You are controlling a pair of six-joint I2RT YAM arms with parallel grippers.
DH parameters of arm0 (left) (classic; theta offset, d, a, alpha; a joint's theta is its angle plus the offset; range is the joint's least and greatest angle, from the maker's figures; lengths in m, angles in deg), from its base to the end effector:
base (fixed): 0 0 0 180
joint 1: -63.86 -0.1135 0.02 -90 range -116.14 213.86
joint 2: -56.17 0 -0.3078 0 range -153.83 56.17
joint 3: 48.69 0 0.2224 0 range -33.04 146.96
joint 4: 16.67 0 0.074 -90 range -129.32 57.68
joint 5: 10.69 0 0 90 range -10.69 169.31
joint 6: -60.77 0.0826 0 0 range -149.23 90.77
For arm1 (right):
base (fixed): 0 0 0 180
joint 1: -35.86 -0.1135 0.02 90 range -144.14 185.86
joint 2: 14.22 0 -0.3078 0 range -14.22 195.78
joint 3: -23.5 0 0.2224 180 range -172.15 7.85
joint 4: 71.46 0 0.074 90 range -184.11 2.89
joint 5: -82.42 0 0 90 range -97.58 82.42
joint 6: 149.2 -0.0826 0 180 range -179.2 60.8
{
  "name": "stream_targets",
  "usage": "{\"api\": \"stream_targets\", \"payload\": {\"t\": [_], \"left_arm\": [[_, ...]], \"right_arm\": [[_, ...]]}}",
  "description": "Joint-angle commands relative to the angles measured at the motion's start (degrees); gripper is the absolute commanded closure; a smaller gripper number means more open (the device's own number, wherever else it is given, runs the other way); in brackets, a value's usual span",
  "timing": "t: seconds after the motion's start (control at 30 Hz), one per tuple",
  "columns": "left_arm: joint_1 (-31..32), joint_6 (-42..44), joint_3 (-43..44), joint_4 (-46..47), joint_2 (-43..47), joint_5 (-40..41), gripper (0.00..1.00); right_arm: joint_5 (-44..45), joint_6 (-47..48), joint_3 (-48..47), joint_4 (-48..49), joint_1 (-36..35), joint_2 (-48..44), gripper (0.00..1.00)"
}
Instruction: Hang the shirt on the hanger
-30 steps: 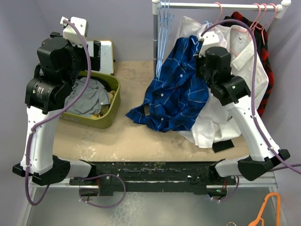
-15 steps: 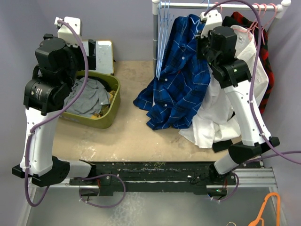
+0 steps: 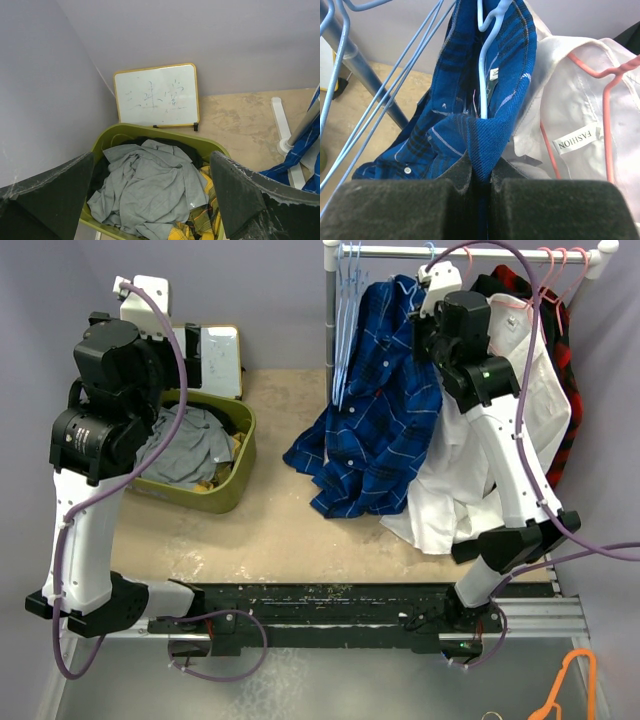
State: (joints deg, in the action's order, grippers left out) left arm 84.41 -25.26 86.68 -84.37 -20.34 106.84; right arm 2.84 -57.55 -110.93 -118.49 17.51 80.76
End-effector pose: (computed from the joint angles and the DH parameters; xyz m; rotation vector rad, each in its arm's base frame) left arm 0.2088 -0.0375 0.5805 0.0122 1.7115 0.1992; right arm 0.3581 0.1030 0.5410 -0.1611 1.6936 0.0627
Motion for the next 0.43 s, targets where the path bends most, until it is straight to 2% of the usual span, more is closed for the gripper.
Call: {"api": "stream_targets", "payload": {"t": [0.0,0.07,0.1,0.13,0.17,0.2,0.23,0.3,0.37,0.4], "left_arm": [[-1.08,0.78,0.4,1.7,0.75,0.39,0.01],[-1.65,1.57,0.11,1.76,0.62,0.08,0.01],[-1.97,2.28,0.0,1.92,0.46,-0.06,0.01],[-2.34,3.3,-0.03,1.83,0.42,-0.39,0.01],[-2.77,4.71,-0.02,1.72,0.32,-1.15,0.01],[-3.17,5.93,-0.17,1.57,0.23,-1.58,0.01],[-3.82,6.92,-0.77,1.83,0.1,-1.71,0.01],[-5.19,7.37,-3.38,2.76,0.04,-1.19,0.01],[-6.66,4.29,-6.59,5.34,0.29,1.56,0.0],[-7.24,1.77,-7.35,7.38,-0.01,6.0,0.01]], "right_arm": [[-2.65,0.24,1.49,7.01,0.76,-1.83,1.0],[-3.27,-0.25,3.76,7.3,0.81,-2.77,1.0],[-3.36,-0.54,5.19,7.59,0.78,-3.57,0.96],[-3.45,-0.96,6.67,8.02,0.77,-4.48,0.84],[-3.35,-1.3,8.03,8.6,0.77,-5.73,0.63],[-2.81,-1.63,9.08,8.85,0.77,-6.97,0.49],[-1.11,-1.68,9.71,8.85,0.77,-8.17,0.38],[3.67,-1.48,11.19,8.78,0.63,-11.16,0.02],[6.0,-2.41,12.8,9.2,0.67,-14.39,0.0],[6.46,-3.05,13.6,9.48,0.64,-16.05,0.0]]}}
